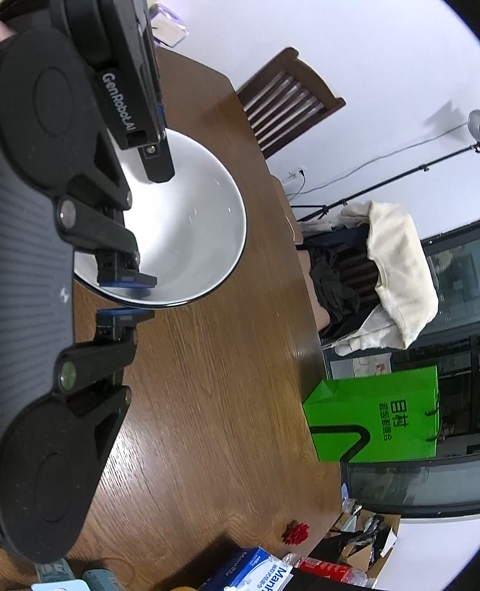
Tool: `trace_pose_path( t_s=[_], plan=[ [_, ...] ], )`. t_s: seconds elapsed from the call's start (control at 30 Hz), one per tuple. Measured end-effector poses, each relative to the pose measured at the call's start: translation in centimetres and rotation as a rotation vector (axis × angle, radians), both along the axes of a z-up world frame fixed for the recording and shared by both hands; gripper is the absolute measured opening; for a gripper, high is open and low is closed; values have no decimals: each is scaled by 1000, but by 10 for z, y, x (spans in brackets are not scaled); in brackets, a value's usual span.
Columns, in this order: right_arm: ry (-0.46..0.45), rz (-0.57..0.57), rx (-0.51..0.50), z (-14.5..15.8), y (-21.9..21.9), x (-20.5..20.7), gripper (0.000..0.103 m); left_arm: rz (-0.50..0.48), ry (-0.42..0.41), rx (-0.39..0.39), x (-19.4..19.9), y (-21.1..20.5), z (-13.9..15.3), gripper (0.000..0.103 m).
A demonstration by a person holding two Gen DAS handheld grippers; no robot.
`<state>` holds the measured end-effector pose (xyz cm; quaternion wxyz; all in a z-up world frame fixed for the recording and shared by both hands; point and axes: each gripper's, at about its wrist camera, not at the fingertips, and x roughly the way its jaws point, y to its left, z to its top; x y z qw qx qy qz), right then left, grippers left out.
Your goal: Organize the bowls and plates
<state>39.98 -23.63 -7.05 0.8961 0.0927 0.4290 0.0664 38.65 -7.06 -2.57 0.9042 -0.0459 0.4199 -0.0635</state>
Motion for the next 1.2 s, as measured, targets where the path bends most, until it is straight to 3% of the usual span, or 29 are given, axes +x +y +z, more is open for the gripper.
trace_pose_path(
  t_s=[1.2],
  plan=[
    [30,174,-24,-8,124,-86,10,149,23,-36,-104,126,-10,10]
  ],
)
